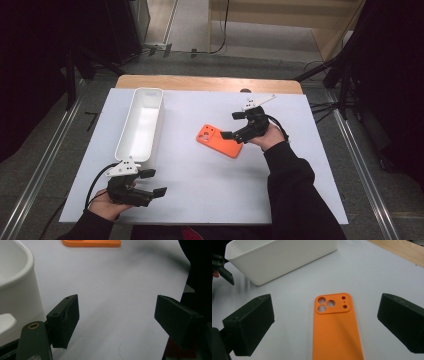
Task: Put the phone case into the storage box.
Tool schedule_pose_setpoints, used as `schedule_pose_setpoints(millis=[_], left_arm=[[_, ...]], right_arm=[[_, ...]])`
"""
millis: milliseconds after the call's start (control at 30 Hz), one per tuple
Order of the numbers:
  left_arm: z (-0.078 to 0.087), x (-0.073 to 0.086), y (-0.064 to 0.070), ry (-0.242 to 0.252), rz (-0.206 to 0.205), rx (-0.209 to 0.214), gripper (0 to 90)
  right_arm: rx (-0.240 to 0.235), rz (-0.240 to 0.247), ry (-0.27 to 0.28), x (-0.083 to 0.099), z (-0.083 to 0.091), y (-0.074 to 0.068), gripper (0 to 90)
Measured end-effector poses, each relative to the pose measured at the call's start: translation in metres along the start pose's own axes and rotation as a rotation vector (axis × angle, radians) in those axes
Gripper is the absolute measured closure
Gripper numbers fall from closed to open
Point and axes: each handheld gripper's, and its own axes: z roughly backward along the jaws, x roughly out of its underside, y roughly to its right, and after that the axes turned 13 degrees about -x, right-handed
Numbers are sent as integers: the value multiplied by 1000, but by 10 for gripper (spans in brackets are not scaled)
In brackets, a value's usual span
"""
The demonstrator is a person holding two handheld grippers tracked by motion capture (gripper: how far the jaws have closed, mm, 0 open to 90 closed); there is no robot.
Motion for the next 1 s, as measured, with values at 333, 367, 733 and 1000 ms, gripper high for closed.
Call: schedule_pose_setpoints(millis=[333, 367, 733, 1000], left_arm=[[1, 0, 0, 8, -1, 0, 204], [1, 0, 0, 7, -4, 1, 204], [0, -2, 1, 11, -13, 7, 204], [0, -3, 1, 14, -13, 8, 204]], right_arm=[[-28, 61, -15, -3, -8, 10, 0], [-31, 56, -14, -2, -9, 11, 0], [-19, 33, -62, 7, -17, 17, 0], [-18, 2, -51, 13, -18, 19, 0]])
